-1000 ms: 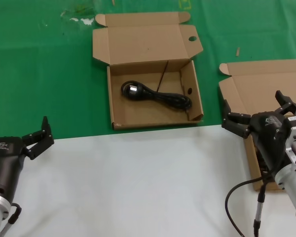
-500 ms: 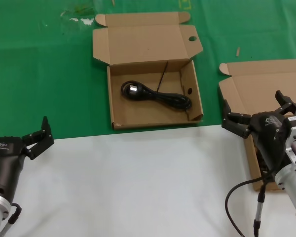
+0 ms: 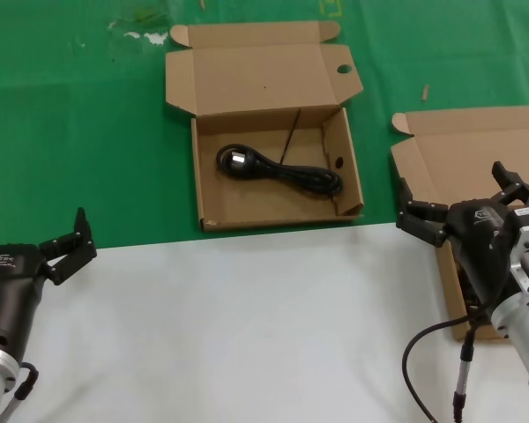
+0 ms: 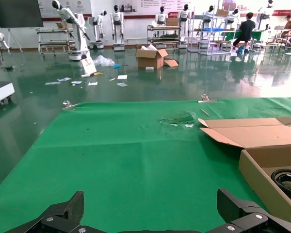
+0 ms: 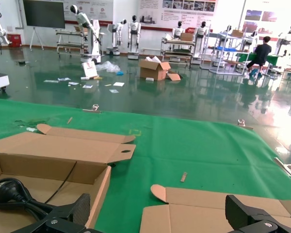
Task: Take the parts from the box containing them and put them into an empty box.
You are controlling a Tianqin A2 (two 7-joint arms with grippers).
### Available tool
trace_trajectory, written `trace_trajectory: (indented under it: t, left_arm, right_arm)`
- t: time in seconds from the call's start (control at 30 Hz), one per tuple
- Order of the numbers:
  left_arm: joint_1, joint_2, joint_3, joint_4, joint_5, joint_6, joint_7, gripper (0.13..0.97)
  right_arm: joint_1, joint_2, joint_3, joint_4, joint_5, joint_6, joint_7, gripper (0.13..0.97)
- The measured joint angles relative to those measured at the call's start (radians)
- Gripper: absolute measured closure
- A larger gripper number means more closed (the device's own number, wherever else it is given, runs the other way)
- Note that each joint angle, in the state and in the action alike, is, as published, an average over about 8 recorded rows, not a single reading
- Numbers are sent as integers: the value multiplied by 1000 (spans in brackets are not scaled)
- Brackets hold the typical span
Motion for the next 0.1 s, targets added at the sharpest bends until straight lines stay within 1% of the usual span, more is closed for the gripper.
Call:
trace_trajectory:
  t: [0.1]
  left_arm:
    - [0, 0, 0, 0, 0, 0, 0, 132]
  right_arm:
    - [0, 0, 0, 0, 0, 0, 0, 129]
